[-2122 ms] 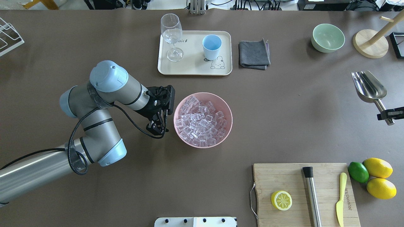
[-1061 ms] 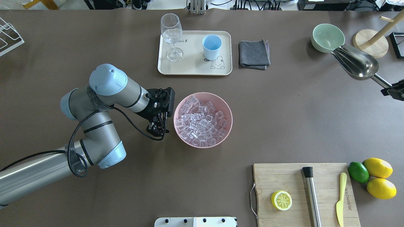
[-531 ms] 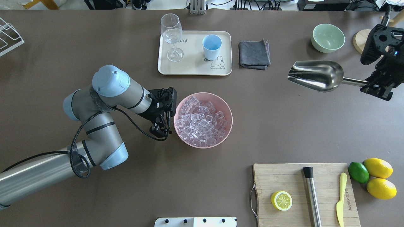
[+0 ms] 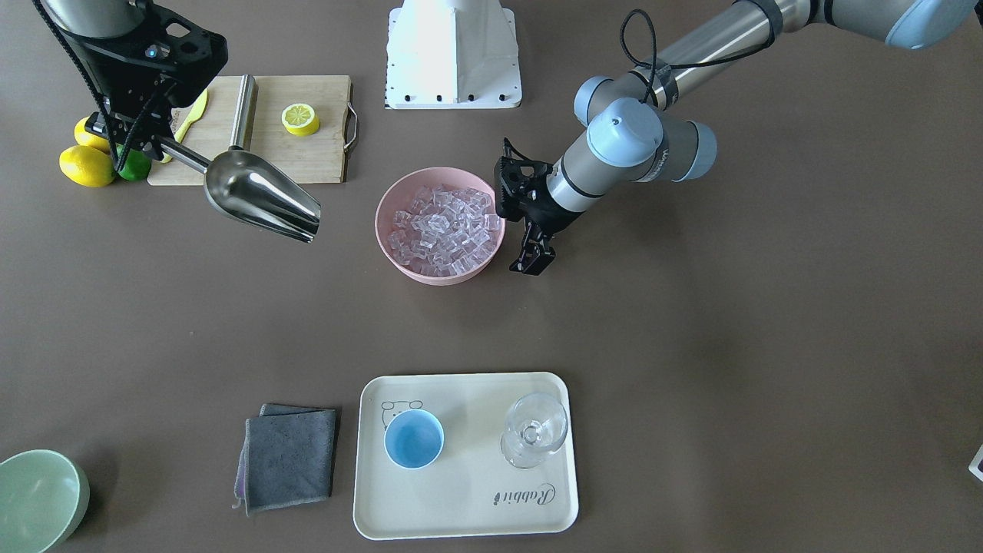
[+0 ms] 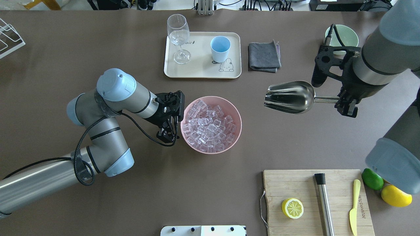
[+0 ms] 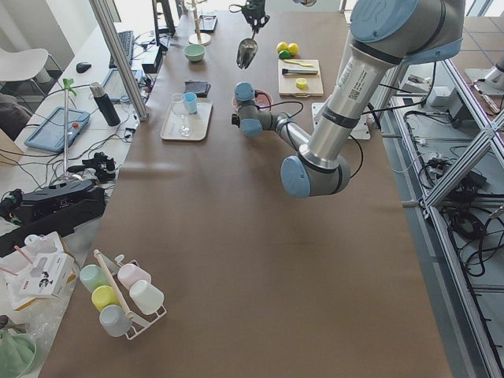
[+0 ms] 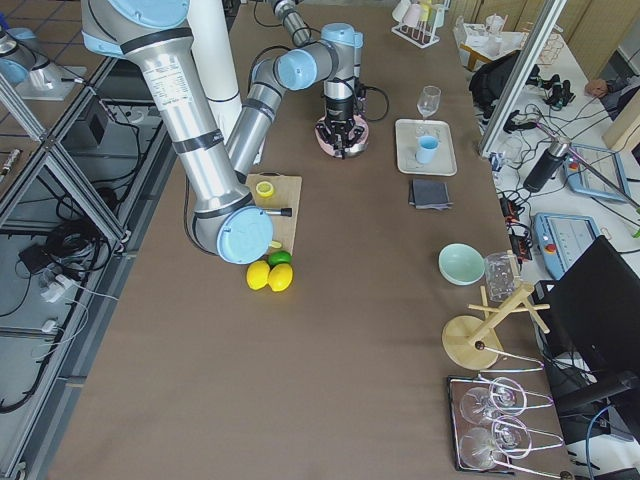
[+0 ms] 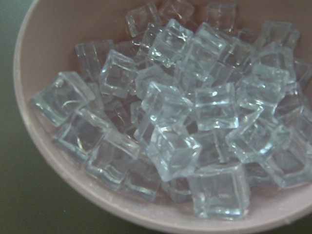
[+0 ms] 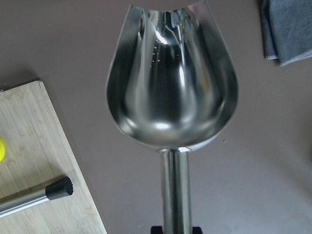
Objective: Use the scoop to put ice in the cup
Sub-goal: 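Carry the scoop with the right gripper over the pink ice bowl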
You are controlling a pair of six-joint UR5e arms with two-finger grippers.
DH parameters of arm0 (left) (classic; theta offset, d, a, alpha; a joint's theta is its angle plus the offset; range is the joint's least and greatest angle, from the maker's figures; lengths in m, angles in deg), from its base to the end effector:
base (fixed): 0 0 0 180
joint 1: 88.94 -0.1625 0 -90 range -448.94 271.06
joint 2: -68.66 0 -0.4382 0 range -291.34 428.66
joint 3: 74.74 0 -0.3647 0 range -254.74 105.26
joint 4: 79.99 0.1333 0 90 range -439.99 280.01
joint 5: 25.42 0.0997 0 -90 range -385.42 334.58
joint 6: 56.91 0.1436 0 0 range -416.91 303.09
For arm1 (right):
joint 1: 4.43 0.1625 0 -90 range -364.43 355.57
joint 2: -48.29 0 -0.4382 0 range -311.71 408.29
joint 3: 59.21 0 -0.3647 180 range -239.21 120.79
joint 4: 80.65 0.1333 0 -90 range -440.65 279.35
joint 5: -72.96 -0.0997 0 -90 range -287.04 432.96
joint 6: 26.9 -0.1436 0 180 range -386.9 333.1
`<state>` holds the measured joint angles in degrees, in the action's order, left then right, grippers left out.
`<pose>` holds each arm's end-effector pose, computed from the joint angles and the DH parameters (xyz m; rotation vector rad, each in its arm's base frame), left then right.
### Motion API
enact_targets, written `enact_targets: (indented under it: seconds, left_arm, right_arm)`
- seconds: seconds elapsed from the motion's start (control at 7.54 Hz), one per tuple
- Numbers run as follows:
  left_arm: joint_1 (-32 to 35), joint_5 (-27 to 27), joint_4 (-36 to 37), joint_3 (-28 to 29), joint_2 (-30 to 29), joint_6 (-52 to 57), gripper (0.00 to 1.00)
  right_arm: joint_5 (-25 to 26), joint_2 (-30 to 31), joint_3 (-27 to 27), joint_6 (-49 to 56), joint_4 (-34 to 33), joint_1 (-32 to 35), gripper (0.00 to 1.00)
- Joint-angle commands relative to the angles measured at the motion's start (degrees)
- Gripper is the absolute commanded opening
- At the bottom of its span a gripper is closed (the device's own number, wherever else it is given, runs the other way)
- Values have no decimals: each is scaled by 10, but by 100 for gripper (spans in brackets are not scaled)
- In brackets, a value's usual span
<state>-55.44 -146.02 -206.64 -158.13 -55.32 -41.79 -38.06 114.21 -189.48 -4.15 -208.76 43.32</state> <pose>0.5701 -0.4496 0.3227 0.9327 0.9110 1.3829 -0.2658 -0.4143 0.3100 0.4095 -0.4591 -1.1849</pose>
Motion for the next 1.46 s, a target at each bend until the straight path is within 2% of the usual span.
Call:
enact_targets:
  seconds: [0.0, 0.13, 0.4, 0.66, 0.93, 1.33]
  left_arm:
    - [0, 0, 0, 0, 0, 0, 99]
    - [0, 0, 0, 0, 1, 0, 99]
    - [0, -1, -6, -2, 5, 2, 99]
    - [1, -2, -10, -5, 10, 3, 99]
    - [0, 0, -9, -3, 6, 1, 99]
    - [0, 0, -8, -3, 6, 0, 99]
  right_arm:
    - [38, -80, 33, -4, -83, -41, 0]
    - [40, -122, 41, -4, -133, -45, 0]
    - [71, -195, 99, -4, -172, -79, 0]
    - [72, -229, 142, -3, -178, -100, 0]
    - [81, -277, 208, -3, -195, -115, 0]
    - [94, -287, 244, -3, -203, -130, 0]
